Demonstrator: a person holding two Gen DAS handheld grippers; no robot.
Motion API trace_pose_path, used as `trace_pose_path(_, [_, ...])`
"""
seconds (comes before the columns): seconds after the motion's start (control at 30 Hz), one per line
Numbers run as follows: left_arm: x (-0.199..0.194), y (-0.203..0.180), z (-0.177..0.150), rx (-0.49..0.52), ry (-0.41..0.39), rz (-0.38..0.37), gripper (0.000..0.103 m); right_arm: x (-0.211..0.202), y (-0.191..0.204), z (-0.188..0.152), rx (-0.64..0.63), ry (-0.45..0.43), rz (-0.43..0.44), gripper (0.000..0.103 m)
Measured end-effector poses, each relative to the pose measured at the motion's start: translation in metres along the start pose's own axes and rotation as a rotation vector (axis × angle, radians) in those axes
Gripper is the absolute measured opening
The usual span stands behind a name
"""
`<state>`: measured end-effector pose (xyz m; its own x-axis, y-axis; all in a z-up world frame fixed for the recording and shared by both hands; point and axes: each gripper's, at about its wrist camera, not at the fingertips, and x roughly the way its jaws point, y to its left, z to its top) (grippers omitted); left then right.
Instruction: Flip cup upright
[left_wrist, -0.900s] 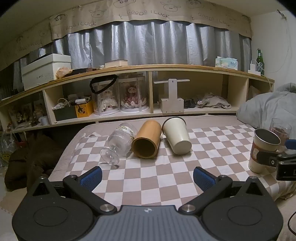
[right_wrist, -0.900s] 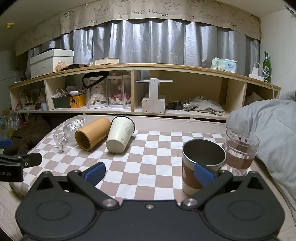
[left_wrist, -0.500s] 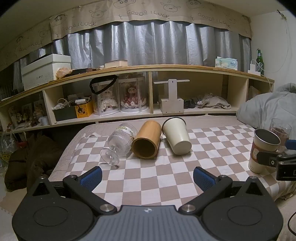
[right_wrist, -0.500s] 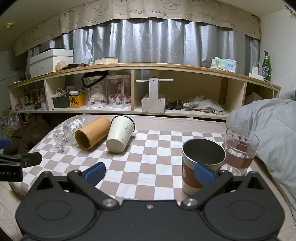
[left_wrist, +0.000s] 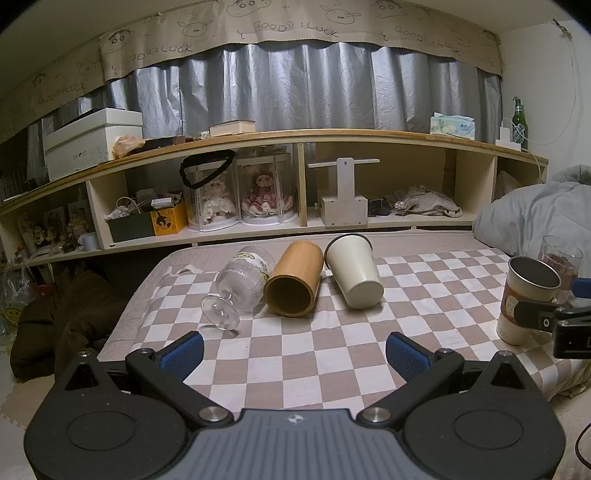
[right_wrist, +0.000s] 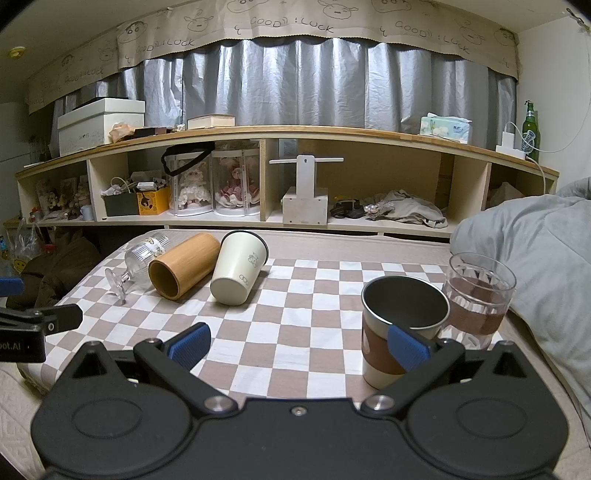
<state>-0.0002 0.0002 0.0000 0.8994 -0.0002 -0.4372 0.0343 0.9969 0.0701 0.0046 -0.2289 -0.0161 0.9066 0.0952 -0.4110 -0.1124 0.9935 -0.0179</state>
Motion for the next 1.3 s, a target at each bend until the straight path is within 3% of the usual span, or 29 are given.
trace_pose_path(1.3, [0.0000,-0.0001,0.0000,0.001,0.000,0.000,0.103,0.0009,-0.0013,-0.0011,0.003,0.001,0.000,0.103])
